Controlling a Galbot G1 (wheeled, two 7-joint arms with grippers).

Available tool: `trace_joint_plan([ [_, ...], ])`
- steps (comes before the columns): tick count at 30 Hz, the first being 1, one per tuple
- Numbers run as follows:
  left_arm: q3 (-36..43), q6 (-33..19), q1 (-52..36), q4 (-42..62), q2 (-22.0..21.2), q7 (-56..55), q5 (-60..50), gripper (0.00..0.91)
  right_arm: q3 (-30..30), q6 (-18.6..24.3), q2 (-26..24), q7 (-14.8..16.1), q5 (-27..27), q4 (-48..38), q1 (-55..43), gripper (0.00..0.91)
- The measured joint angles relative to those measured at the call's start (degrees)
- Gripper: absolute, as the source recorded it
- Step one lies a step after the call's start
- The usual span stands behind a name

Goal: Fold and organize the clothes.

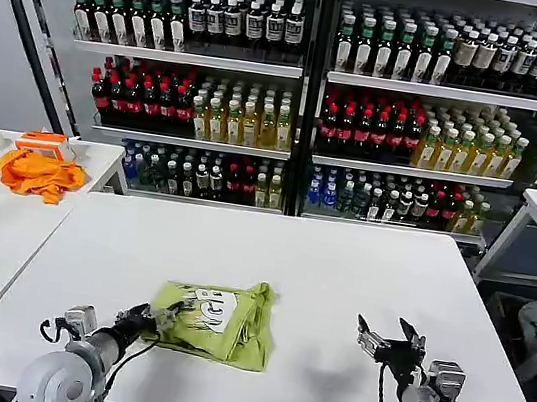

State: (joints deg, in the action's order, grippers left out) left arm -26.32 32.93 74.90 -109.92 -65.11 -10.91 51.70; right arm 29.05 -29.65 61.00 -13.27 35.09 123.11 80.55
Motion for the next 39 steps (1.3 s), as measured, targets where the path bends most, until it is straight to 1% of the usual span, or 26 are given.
trace_joint_plan([
  [1, 0.06, -0.04, 0.03, 0.12, -0.1, 0.19, 0.47, 0.101, 0.01, -0.03, -0.04, -0.02, 0.05, 0.01, -0.04, 0.907],
  [2, 0.09, -0.05, 0.02, 0.24, -0.2, 0.51, 0.99, 0.05, 0.01, -0.04, -0.06, -0.02, 0.08, 0.02, -0.04, 0.907],
  [4, -0.1, -0.06, -0.25, 0.76, -0.36, 1.02, 2.14, 0.02, 0.02, -0.11, -0.06, -0.07, 0.15, 0.03, -0.03, 0.907],
  [15, -2.18, 0.07, -0.59, 3.3, -1.52, 3.32, 10.12, 0.02, -0.26, -0.25, -0.08, -0.21, 0.31, 0.14, -0.09, 0.907],
  [27, -4.42, 0.43, -0.96, 5.48, -3.78, 6.28, 17.89, 0.02, -0.12, -0.28, -0.74, -0.27, 0.46, 0.19, 0.21, 0.907],
  [34, -5.98, 0.41, -0.83, 5.43, -5.62, 7.8, 22.69, 0.02, -0.01, -0.27, -0.83, -0.29, 0.55, 0.35, 0.06, 0.907],
  [39, -8.25, 0.29, -0.11, 4.46, -5.68, 8.34, 25.61, 0.02, 0.39, -0.23, -0.54, -0.33, 0.79, 0.65, 0.0, 0.907],
])
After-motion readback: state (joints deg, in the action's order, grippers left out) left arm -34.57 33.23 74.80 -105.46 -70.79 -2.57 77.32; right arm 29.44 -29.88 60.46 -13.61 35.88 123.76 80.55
